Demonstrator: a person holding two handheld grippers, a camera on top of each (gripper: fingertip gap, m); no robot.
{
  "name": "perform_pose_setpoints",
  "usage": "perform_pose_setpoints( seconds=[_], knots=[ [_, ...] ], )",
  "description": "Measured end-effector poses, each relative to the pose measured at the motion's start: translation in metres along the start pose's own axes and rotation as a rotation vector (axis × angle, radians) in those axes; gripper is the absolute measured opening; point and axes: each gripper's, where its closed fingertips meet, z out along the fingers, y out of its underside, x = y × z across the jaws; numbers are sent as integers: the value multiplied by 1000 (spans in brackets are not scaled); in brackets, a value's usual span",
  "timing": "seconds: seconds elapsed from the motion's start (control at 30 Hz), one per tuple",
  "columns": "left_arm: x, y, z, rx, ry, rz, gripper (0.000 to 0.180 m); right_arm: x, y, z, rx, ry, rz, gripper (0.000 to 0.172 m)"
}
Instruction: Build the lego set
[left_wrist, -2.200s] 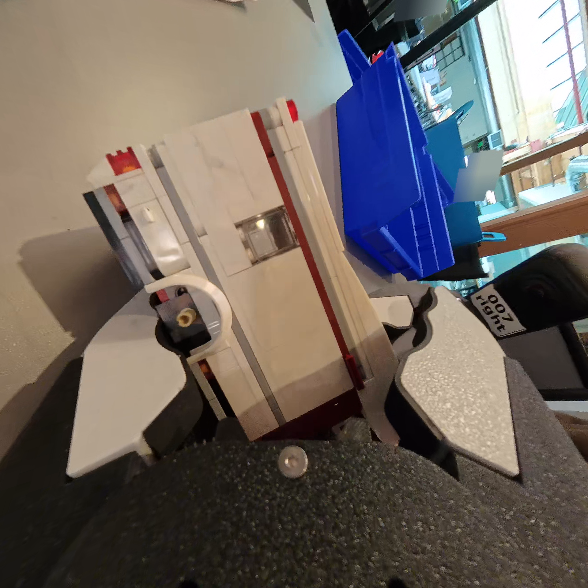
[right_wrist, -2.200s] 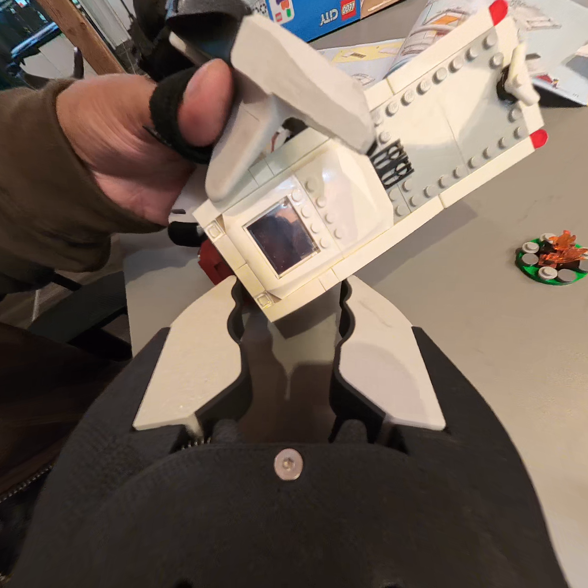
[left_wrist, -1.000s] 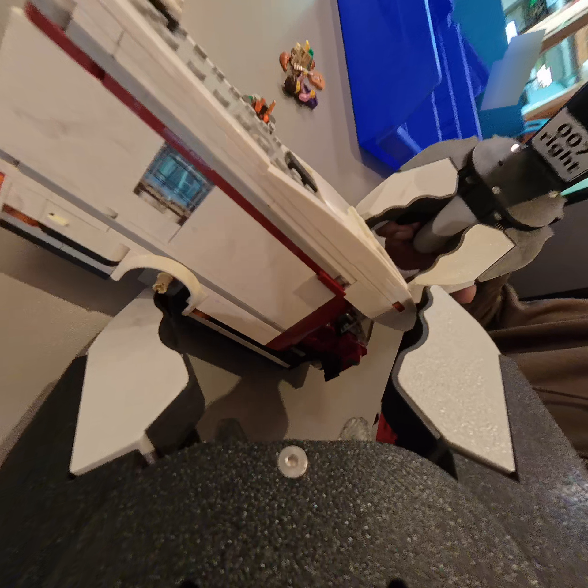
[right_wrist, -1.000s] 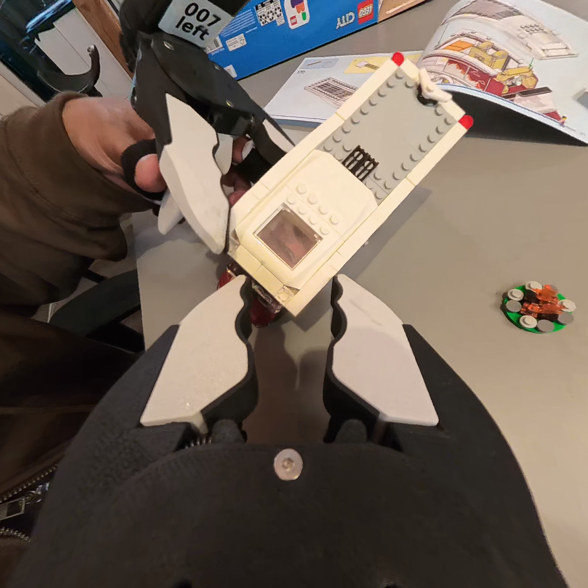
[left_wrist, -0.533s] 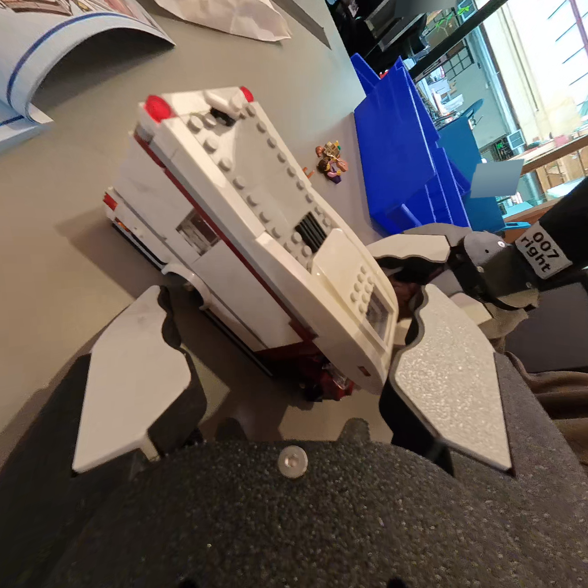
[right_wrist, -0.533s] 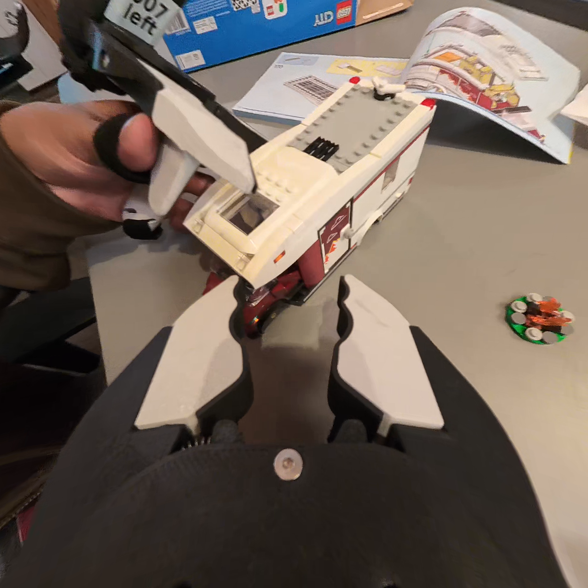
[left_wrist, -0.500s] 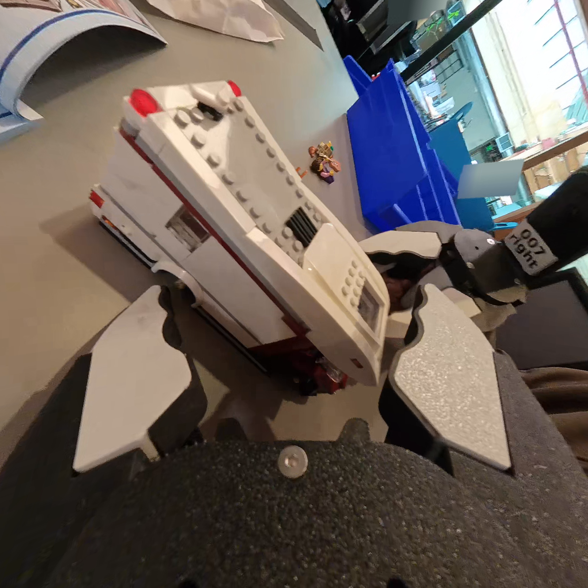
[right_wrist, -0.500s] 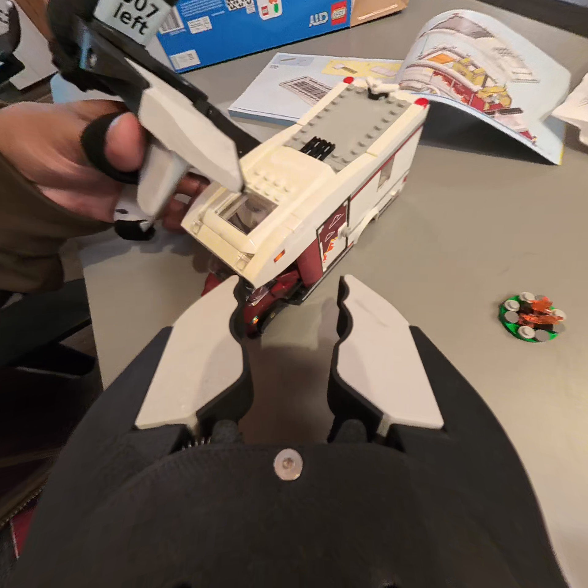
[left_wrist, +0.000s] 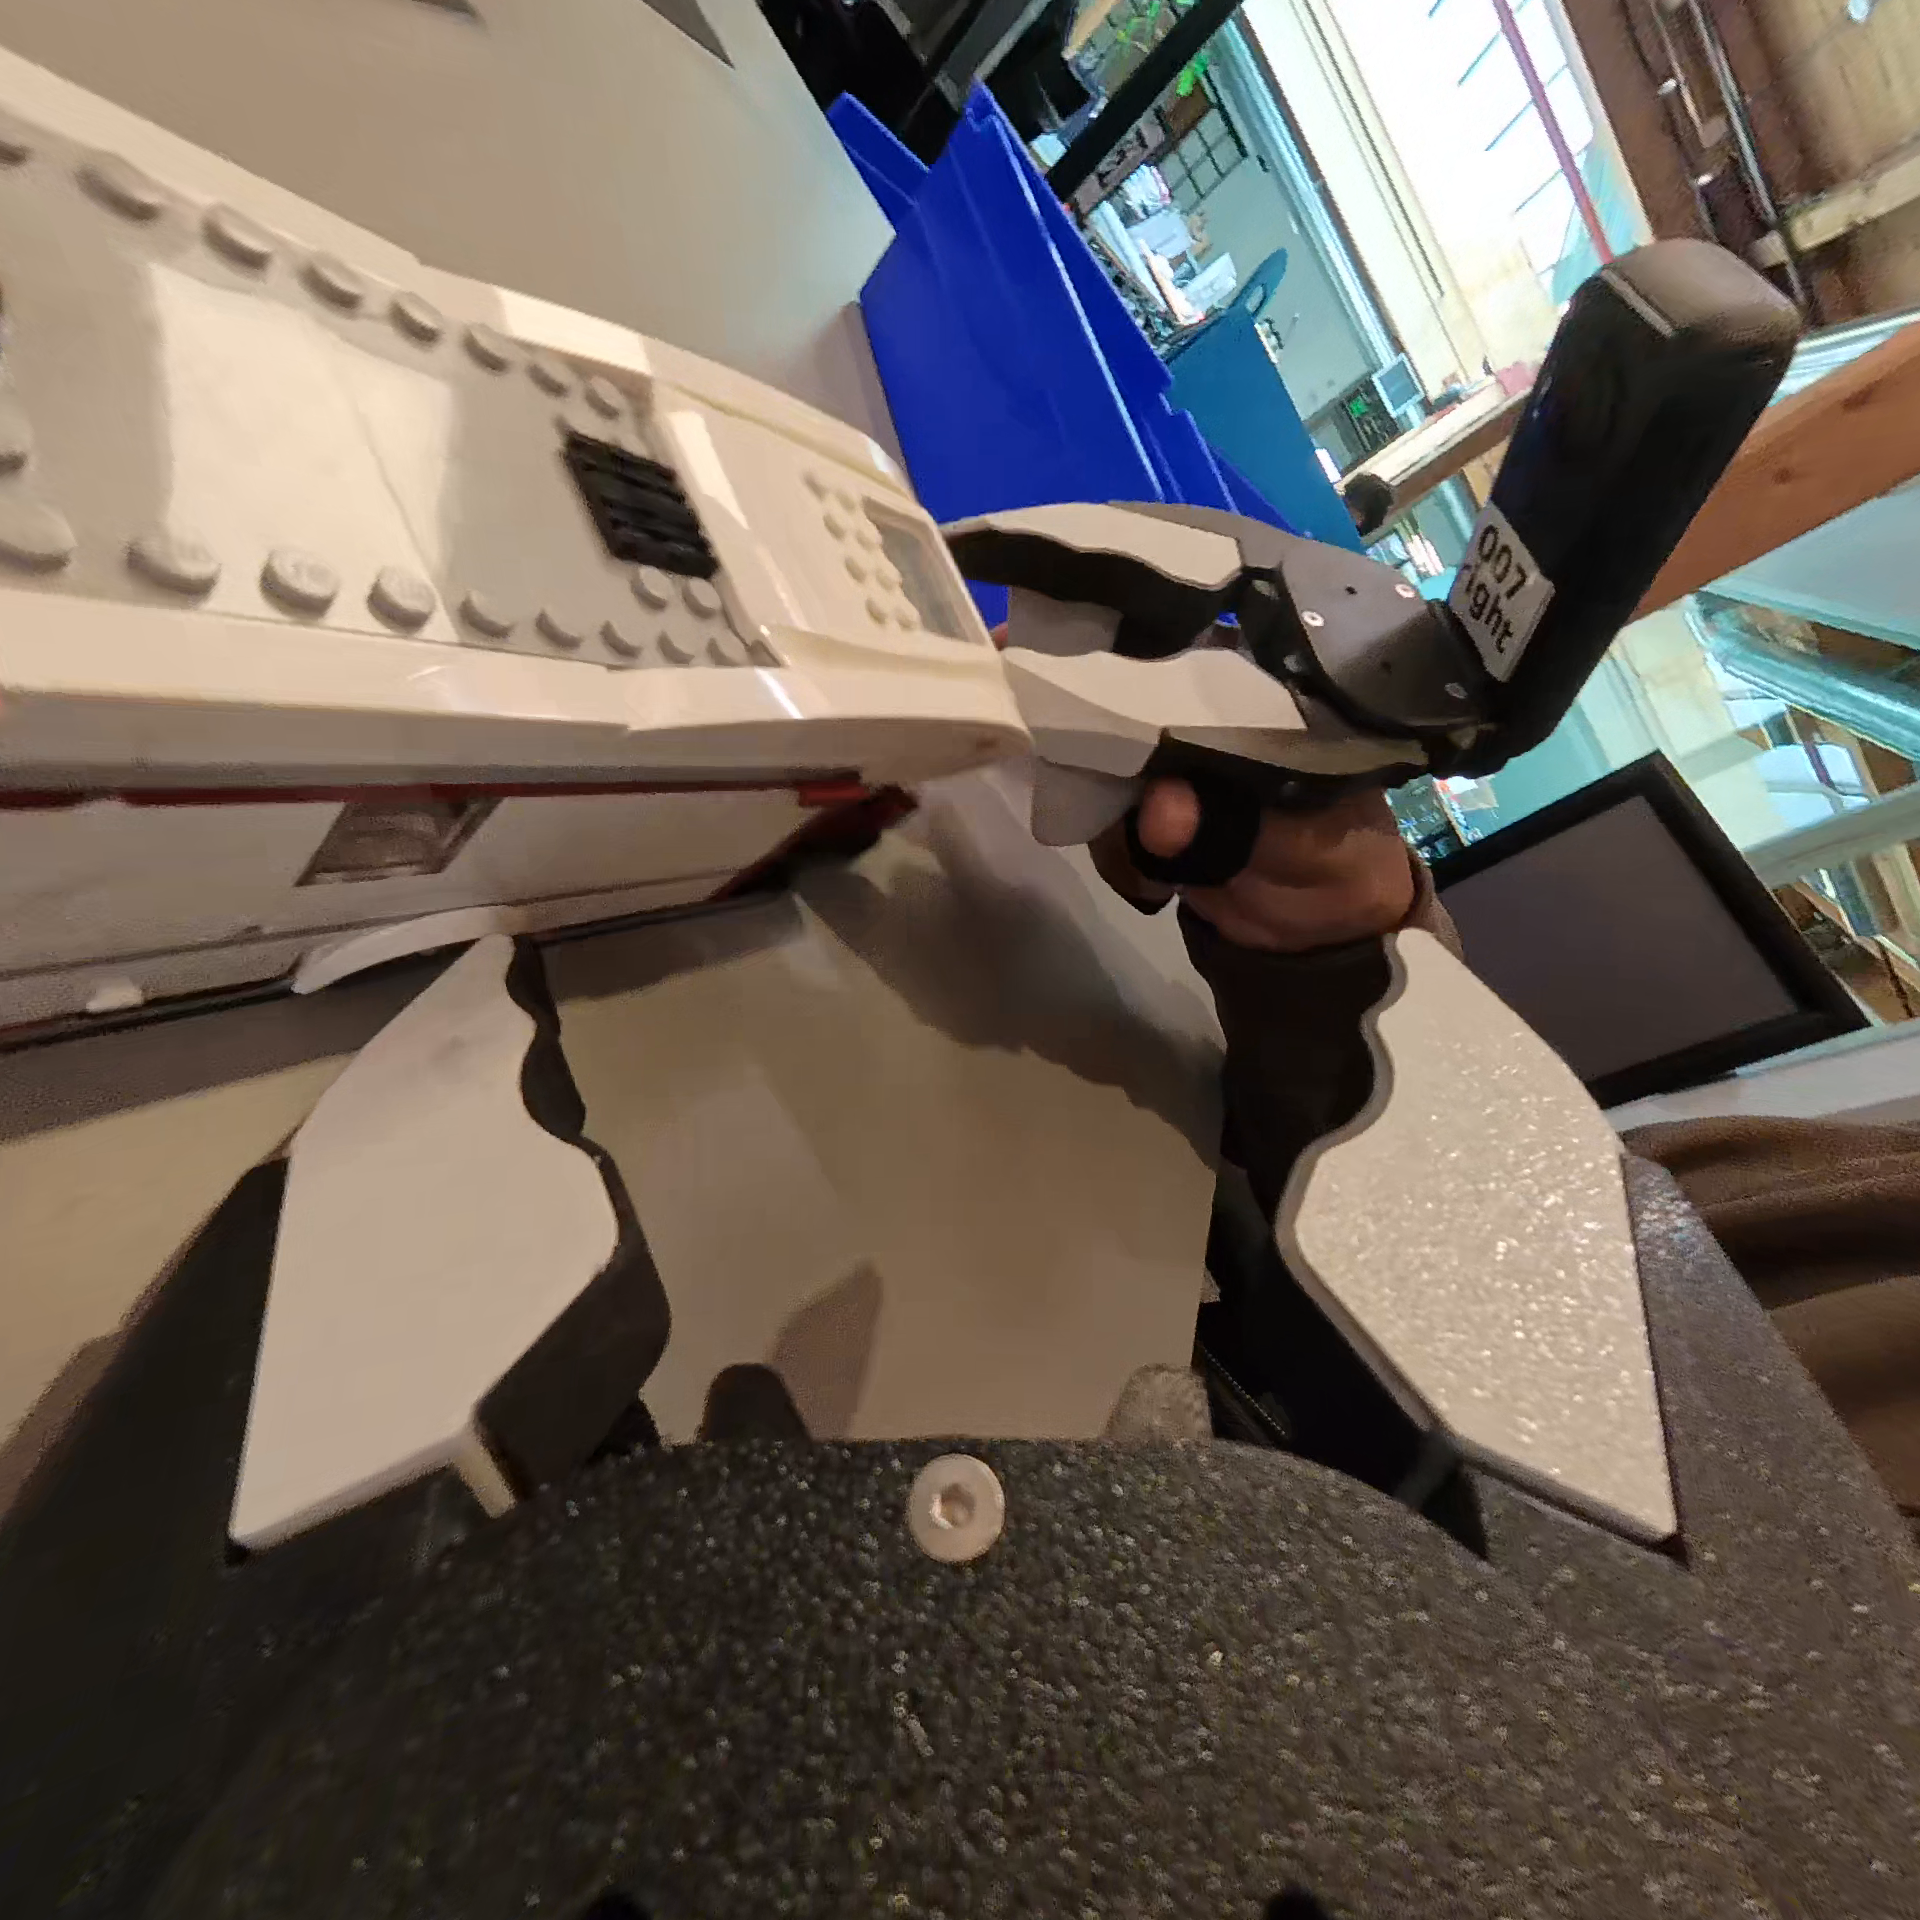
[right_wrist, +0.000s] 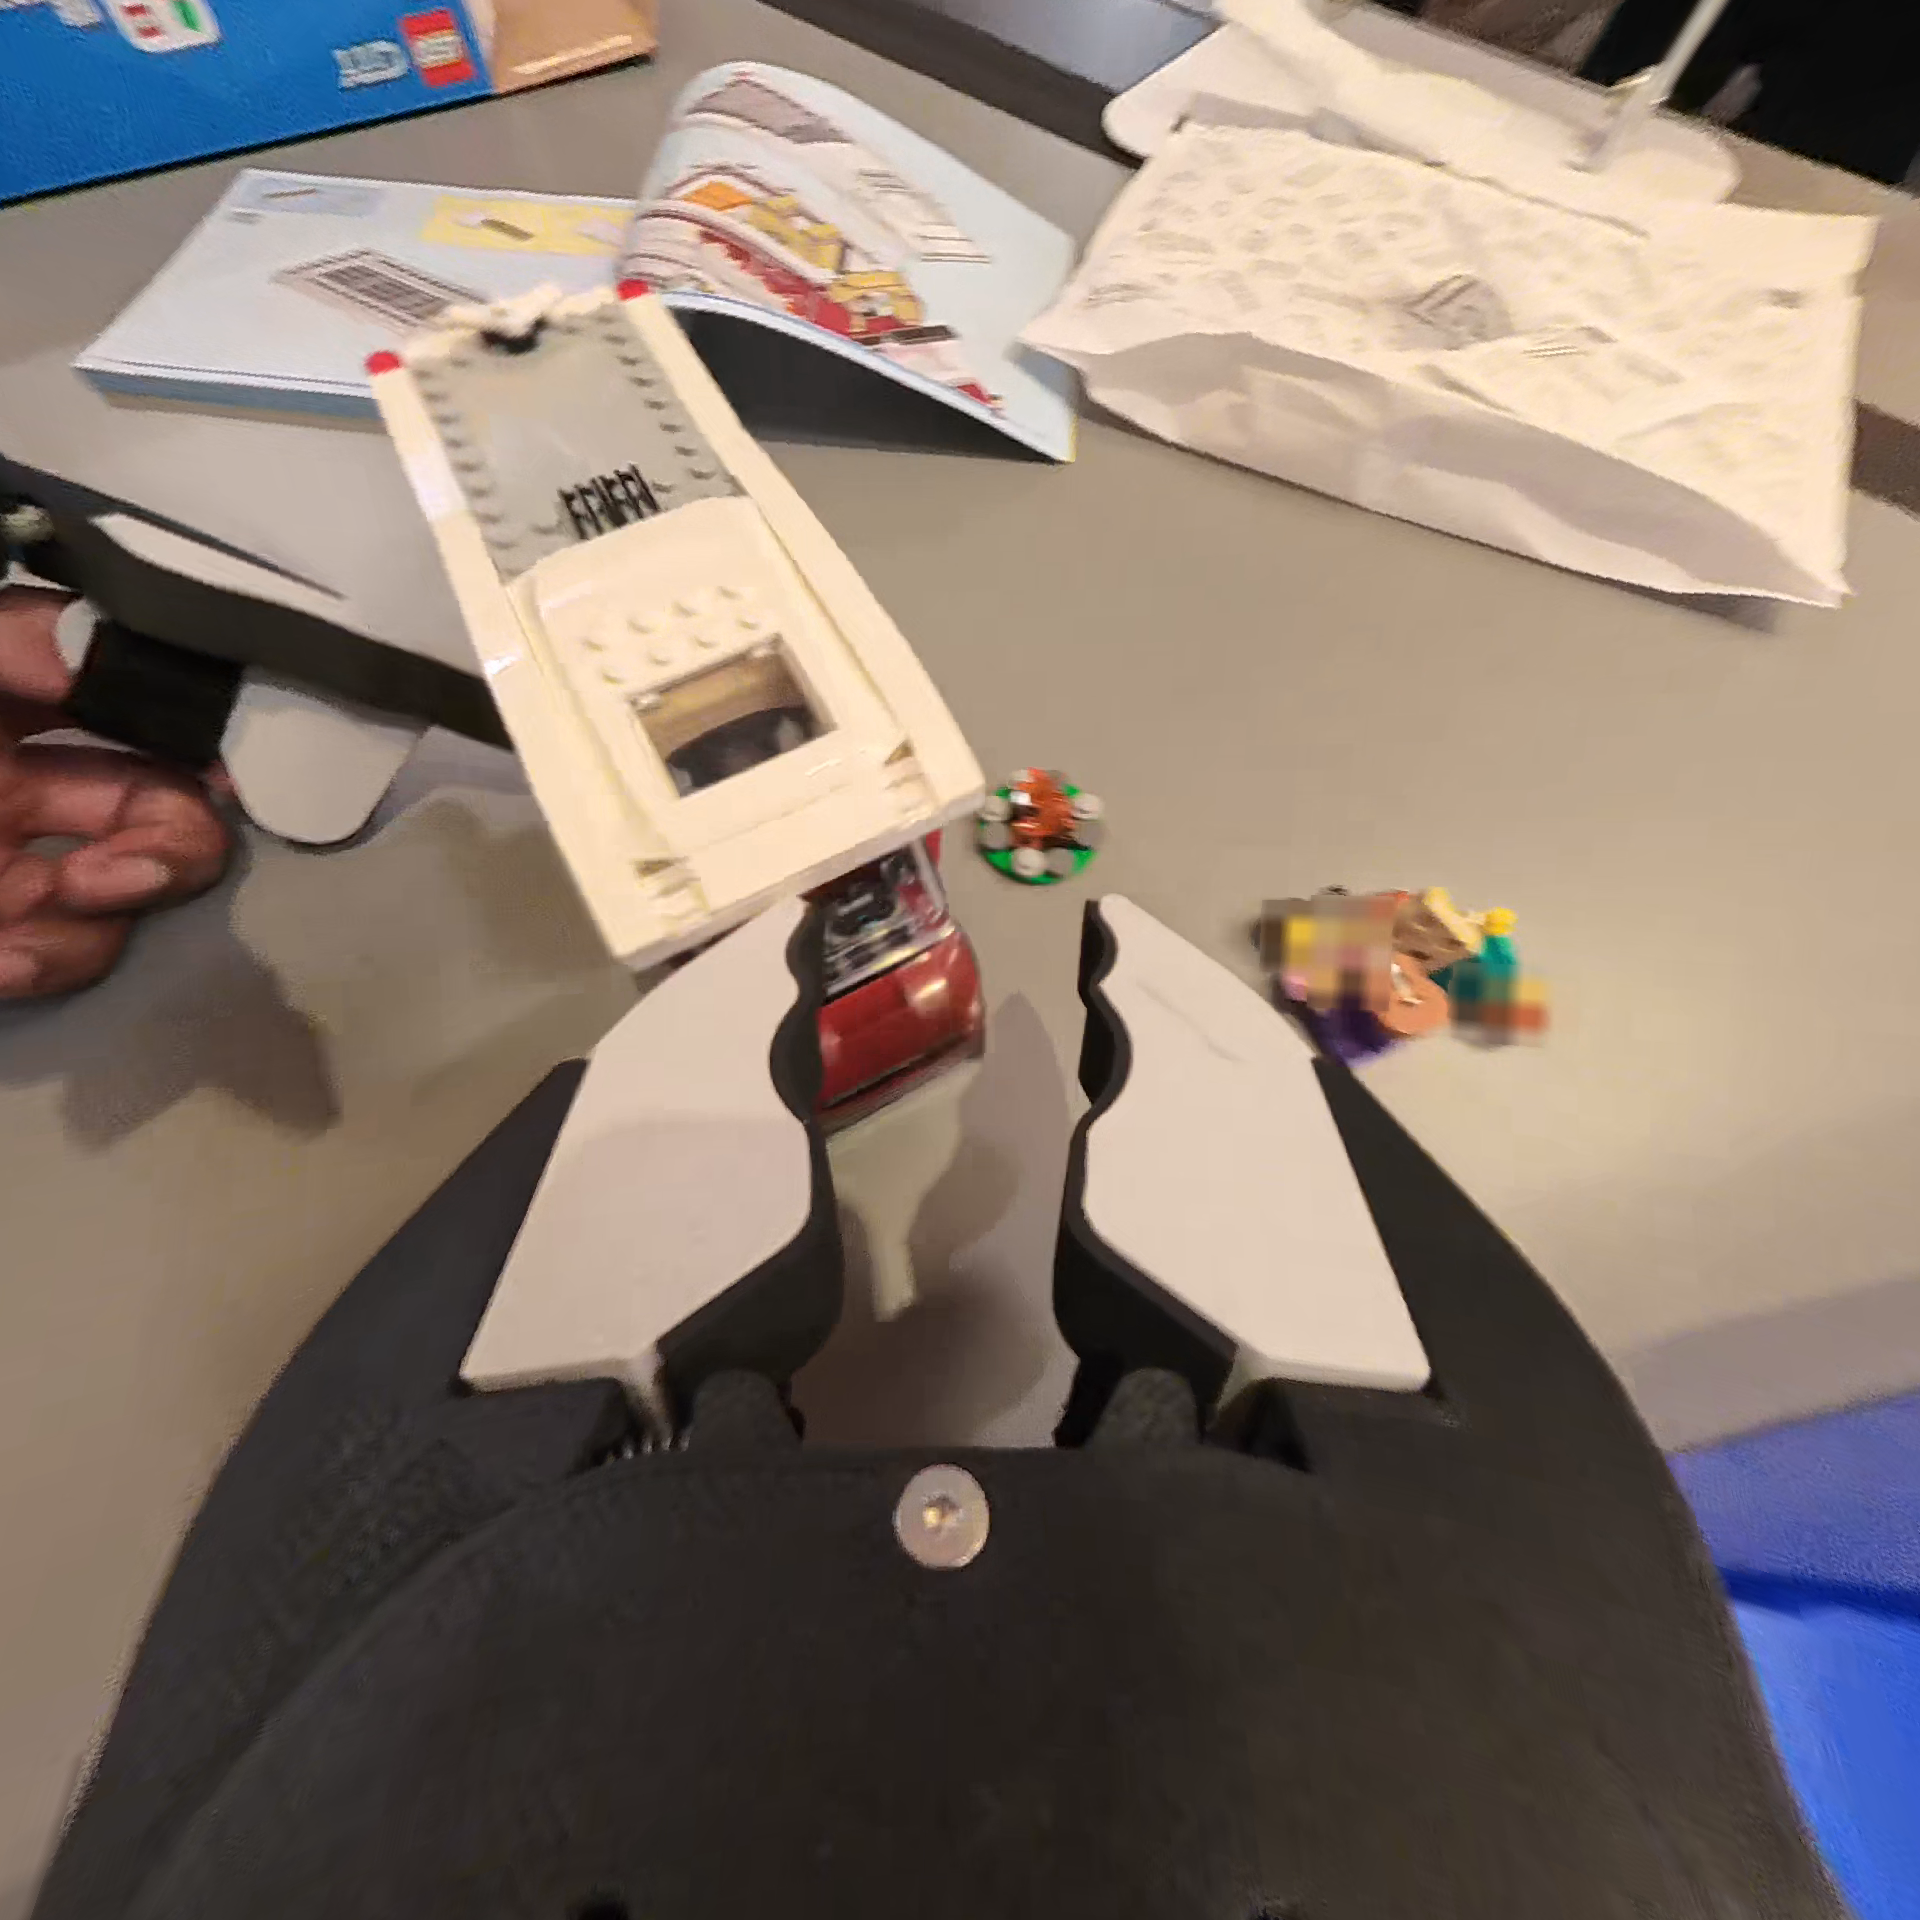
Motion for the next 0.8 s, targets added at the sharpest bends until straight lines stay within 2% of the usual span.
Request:
perform_pose_setpoints(
  seconds=[0.13, 0.23, 0.43, 0.47, 0.53, 0.63, 0.67, 0.7, 0.77, 0.8],
  knots=[
    [6, -7, -6, 50, -2, 69, 135, 17, 9, -14, -29, 90, -35, 47],
    [1, -27, -37, 188, -66, 175, 124, 19, 14, -22, -52, 127, -72, 47],
    [5, -73, -109, 472, -270, 529, 118, 5, 11, -26, -51, 124, -119, 47],
    [5, -79, -119, 508, -330, 618, 121, 2, 9, -26, -47, 118, -125, 47],
    [5, -89, -133, 562, -446, 801, 139, -5, 6, -27, -37, 104, -138, 47],
    [-4, -95, -132, 499, -508, 871, 146, -20, 2, -30, -22, 63, -163, 47],
    [-9, -97, -132, 482, -528, 879, 142, -27, 0, -31, -13, 42, -176, 48],
    [-10, -98, -132, 476, -511, 884, 124, -34, 0, -33, -6, 18, -190, 48],
    [0, -102, -134, 528, -435, 947, 69, -53, 0, -35, 3, -42, -222, 50],
    [5, -107, -139, 569, -423, 995, 49, -63, 1, -37, 6, -79, -239, 51]
  ],
)
